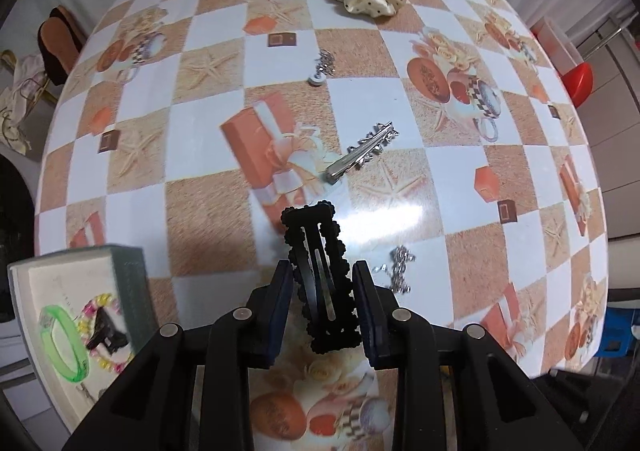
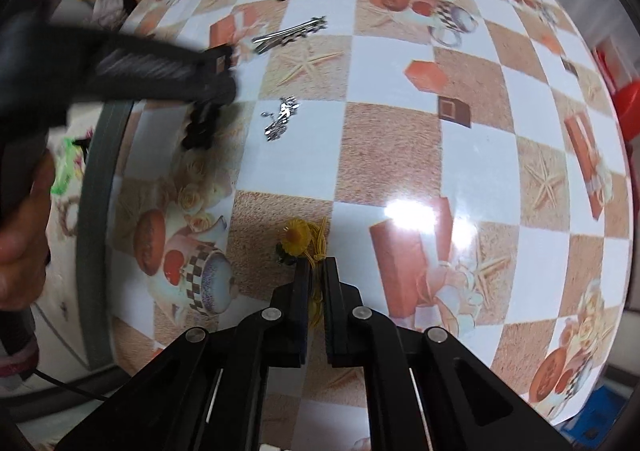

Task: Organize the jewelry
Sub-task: 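Carry the yellow hair tie in the right tool while the left tool carries the black clip to the tray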

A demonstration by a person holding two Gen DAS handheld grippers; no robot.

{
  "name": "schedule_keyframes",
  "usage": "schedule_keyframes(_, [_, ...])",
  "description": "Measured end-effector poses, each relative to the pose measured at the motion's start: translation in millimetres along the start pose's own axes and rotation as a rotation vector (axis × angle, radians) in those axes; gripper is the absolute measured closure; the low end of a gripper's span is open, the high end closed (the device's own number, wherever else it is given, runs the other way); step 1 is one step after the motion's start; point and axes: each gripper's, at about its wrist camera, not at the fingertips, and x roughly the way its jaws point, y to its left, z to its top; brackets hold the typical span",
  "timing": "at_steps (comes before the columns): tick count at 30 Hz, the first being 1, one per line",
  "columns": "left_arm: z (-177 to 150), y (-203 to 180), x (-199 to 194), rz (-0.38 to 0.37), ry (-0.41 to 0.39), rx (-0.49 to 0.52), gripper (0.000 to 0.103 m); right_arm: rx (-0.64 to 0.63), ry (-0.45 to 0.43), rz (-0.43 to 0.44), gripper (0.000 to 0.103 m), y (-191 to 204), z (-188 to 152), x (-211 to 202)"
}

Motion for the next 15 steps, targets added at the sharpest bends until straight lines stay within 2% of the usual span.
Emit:
schedule_keyframes(9, [-24,20,-28,-0.025,-0.033,-0.014,0.067,0.095,0.014,0.077,0.097,-27,17,-14])
schedule_keyframes(15, [-43,31,-46,-0.031,-0.046,-0.032,0.067,0.094,0.008,0.074,0.097,-11,-10,-26])
